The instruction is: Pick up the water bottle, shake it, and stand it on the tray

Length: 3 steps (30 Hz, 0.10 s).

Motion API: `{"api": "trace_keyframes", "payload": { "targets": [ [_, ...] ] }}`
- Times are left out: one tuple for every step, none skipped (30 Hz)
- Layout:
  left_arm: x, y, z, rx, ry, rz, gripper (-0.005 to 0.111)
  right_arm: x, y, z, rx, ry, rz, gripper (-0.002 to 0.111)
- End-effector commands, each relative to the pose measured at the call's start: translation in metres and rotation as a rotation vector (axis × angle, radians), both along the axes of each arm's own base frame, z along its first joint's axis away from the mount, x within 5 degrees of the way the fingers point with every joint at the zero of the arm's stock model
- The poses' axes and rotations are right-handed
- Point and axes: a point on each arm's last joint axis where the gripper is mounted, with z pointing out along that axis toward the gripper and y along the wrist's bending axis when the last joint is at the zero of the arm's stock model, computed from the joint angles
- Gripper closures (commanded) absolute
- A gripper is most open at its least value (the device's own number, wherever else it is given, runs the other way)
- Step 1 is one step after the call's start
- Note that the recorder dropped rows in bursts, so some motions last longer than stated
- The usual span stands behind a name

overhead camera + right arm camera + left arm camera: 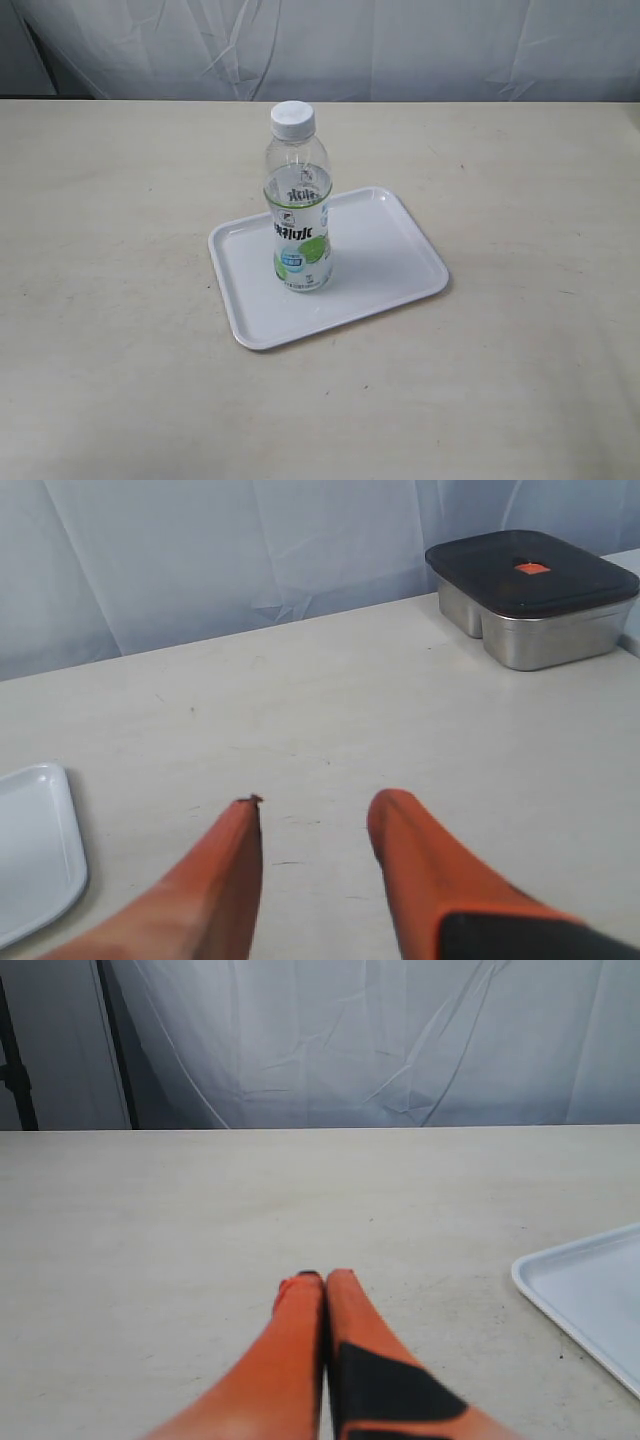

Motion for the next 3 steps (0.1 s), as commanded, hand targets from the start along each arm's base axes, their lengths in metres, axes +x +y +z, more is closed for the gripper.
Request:
{"api": "trace_keyframes", "payload": {
  "targets": [
    [-0.0002,0.0000,-0.0005,-0.004,-0.003,0.001,0.106,-0.0001,-0.0003,0.0004,-0.007,-0.008,-0.003,0.069],
    [-0.0002,0.0000,-0.0005,-0.004,-0.003,0.001,0.106,-0.0001,-0.0003,0.0004,-0.007,-0.008,-0.003,0.069],
    [-0.0002,0.0000,-0.0005,-0.004,-0.003,0.001,0.106,-0.0001,-0.0003,0.0004,-0.007,-0.008,-0.003,0.069]
  ]
}}
